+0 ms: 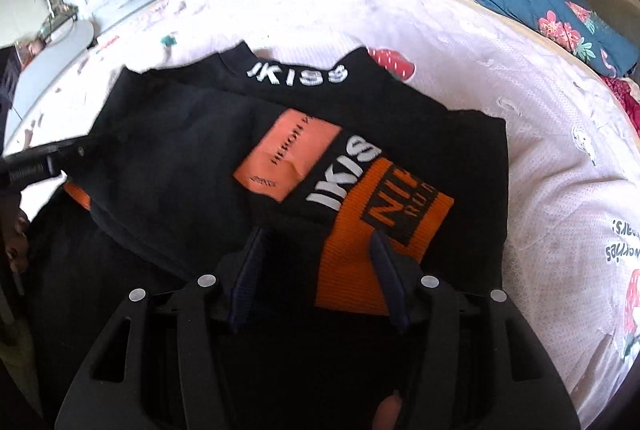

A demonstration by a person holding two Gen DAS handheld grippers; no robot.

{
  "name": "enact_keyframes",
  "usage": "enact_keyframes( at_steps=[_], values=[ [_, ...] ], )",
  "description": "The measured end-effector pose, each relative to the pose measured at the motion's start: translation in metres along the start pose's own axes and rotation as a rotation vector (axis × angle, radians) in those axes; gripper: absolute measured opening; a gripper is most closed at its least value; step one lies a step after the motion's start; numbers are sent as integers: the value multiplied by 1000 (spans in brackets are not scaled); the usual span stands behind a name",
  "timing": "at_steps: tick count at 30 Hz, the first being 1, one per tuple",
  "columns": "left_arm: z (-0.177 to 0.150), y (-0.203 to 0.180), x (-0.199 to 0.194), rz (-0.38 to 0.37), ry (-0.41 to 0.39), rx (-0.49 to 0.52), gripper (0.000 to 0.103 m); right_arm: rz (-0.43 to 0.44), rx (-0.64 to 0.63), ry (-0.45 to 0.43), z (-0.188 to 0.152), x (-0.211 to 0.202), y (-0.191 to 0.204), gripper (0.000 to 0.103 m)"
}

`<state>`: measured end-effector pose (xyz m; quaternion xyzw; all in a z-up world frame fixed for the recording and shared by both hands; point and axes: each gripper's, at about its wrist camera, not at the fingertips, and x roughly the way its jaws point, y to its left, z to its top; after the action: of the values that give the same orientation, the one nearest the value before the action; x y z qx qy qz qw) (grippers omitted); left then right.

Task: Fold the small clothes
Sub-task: 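Grasp the orange cuff with the right gripper and straighten it across the shirt, then open the right gripper and withdraw it from the laid sleeve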

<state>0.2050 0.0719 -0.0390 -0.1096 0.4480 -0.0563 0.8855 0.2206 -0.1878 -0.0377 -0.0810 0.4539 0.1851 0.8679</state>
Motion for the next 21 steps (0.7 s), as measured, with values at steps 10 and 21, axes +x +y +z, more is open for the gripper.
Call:
enact_keyframes(
  at_steps=[10,21],
  values=[
    [3,-5,-8,-5,-10,6,77,-7,46,-89,7,-22,-5,96],
    [5,-13,-14,28,-25,30,94,-5,32,-138,13,-34,-1,99]
  ],
)
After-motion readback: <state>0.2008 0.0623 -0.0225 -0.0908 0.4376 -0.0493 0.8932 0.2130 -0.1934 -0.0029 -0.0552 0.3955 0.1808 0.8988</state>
